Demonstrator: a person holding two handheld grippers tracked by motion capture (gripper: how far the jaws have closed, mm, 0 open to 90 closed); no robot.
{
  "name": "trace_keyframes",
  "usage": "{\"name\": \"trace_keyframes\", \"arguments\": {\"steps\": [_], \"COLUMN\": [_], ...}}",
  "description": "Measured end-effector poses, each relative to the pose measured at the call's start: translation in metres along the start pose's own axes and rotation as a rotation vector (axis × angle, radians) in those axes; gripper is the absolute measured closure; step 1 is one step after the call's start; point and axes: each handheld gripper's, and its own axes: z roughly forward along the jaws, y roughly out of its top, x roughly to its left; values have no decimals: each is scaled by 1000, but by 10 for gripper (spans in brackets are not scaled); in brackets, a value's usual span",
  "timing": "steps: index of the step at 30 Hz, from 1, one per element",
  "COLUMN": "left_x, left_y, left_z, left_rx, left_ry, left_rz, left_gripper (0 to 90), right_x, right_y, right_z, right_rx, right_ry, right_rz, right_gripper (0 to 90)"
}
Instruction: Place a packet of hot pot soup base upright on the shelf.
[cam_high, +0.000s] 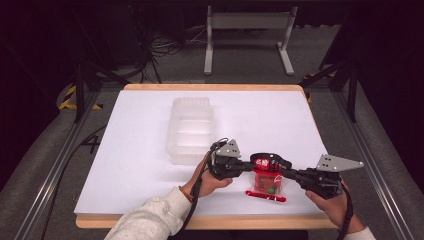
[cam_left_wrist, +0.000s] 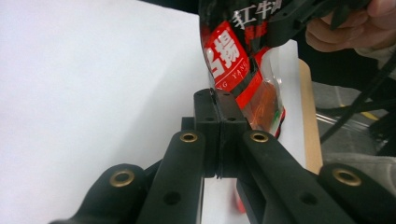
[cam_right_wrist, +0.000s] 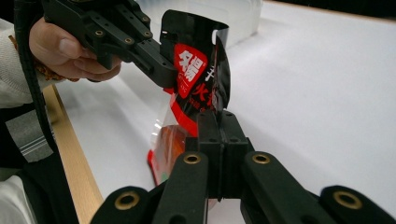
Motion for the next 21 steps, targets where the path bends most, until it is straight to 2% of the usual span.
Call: {"name": "trace_keyframes", "arguments": {"steps": [11, 16, 21], "left_x": [3, 7, 11], "left_y": [5, 6, 7], "left_z": [-25, -36, -47], "left_rx": [-37, -73, -88], "left_ry": [60, 72, 97], "left_rz": [32, 27, 28], "left_gripper": [890, 890, 889], "right_x": [9, 12, 15], "right_y": [22, 33, 44], "right_z": [13, 19, 27], "right_rx": [-51, -64, -74], "right_ry": [-12, -7, -13], "right_rz": [-53, -78, -112], "right_gripper": [899, 899, 898]}}
